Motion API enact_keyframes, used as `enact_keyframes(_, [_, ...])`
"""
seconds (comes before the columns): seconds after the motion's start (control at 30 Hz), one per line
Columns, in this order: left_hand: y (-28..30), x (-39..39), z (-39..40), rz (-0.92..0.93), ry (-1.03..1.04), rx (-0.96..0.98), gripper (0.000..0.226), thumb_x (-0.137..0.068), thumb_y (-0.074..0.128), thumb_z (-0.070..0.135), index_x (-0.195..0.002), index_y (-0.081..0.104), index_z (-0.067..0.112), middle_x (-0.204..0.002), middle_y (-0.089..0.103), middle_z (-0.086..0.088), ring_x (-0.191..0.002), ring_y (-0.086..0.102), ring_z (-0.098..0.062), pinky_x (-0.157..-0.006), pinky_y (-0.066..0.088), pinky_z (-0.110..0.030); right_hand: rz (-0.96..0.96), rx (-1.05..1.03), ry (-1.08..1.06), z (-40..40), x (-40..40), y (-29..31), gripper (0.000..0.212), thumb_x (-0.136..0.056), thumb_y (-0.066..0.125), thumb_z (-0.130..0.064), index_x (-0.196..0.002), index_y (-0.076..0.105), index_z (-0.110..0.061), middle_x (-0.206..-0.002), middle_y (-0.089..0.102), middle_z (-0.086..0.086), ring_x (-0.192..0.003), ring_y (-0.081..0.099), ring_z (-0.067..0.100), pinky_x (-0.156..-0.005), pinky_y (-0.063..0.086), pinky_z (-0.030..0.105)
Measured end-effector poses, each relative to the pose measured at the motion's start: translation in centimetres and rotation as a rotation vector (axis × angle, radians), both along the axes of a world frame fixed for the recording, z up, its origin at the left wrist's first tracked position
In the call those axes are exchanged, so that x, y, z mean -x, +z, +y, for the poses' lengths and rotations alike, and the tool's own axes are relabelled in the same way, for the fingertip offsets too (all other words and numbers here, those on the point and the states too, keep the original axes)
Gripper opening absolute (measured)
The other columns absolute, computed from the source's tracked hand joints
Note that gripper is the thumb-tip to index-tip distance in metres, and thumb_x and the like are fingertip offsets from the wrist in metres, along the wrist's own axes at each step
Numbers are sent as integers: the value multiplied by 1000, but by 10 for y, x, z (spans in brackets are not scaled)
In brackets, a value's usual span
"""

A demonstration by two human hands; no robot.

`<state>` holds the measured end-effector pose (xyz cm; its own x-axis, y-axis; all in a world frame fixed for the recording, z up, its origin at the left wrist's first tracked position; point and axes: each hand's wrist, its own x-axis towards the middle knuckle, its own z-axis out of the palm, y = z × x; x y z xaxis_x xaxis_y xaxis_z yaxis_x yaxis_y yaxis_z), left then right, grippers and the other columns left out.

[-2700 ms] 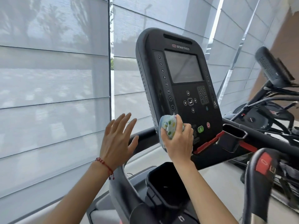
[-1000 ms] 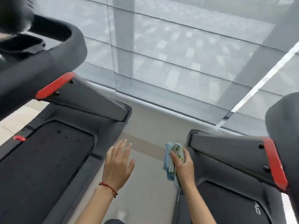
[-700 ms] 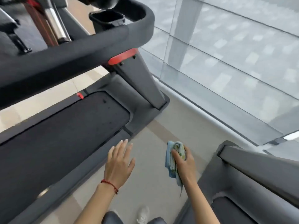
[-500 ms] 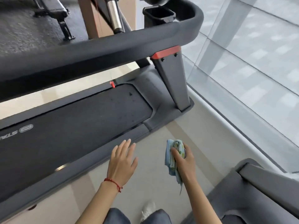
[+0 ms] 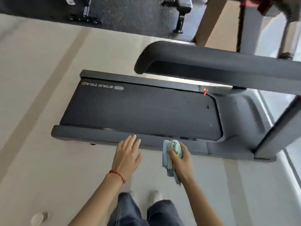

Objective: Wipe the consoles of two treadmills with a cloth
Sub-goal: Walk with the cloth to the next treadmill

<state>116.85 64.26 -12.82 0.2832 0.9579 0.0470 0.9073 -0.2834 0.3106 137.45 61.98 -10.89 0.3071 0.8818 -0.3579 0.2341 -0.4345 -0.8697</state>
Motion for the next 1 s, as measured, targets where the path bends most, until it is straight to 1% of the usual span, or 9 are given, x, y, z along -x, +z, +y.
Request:
enact_keyframes(0.07, [-3,21,-5,5,99,22,48,-87,36,32,-114,63,2,-120,60,-18,-109,58,-34,-88,48,-48,-27,8,116,16,22,-2,41,-78,64,-42,-117,51,-37,-111,56,1,-98,60,15,-84,52,37])
enact_keyframes(0.13, [-7,42,-12,17,211,48,50,-87,35,33,-115,63,3,-121,60,-18,-109,58,-34,-88,49,-48,-78,18,249,32,45,-2,44,-82,65,-37,-122,48,-32,-110,53,3,-94,58,16,-77,48,29])
enact_keyframes(0.23, [-12,66,-24,38,399,96,50,-86,34,34,-114,64,5,-120,61,-17,-109,59,-33,-87,49,-47,-128,28,458,56,76,-6,47,-84,64,-36,-127,46,-29,-110,49,2,-93,55,16,-74,43,25])
enact_keyframes(0.33, [-15,85,-45,43,617,132,52,-87,33,36,-117,63,6,-122,60,-16,-111,58,-33,-88,49,-49,-133,40,668,75,108,-10,48,-84,63,-36,-127,44,-29,-111,47,1,-93,54,16,-76,44,25])
enact_keyframes(0.43, [-15,100,-65,42,832,133,53,-88,32,37,-118,62,5,-123,60,-16,-111,58,-33,-88,47,-48,-152,56,869,92,139,-14,48,-83,63,-39,-127,43,-33,-111,47,-1,-97,54,16,-83,49,31])
enact_keyframes(0.53, [-16,112,-84,10,1026,122,52,-88,34,35,-118,61,3,-124,59,-18,-112,57,-34,-89,47,-49,-167,35,1049,103,171,-20,51,-82,64,-41,-127,45,-31,-113,51,0,-100,56,18,-87,52,36])
enact_keyframes(0.8, [-23,163,-124,-41,1344,109,51,-87,36,36,-117,61,2,-124,58,-19,-113,54,-36,-88,48,-50,-126,9,1339,100,274,-22,48,-83,65,-34,-127,47,-27,-114,54,1,-102,55,16,-87,47,28])
enact_keyframes(0.9, [-26,197,-127,-51,1412,107,52,-87,36,36,-116,62,2,-122,59,-20,-111,56,-37,-86,49,-52,-124,-5,1403,97,321,-23,49,-84,65,-33,-128,46,-25,-112,53,0,-99,54,14,-84,44,24])
enact_keyframes(1.0, [-31,241,-128,-80,1446,105,52,-87,36,36,-116,61,1,-122,59,-21,-112,56,-38,-86,49,-54,-112,-16,1429,96,375,-22,48,-84,65,-30,-128,46,-23,-110,48,-3,-102,51,14,-85,42,24])
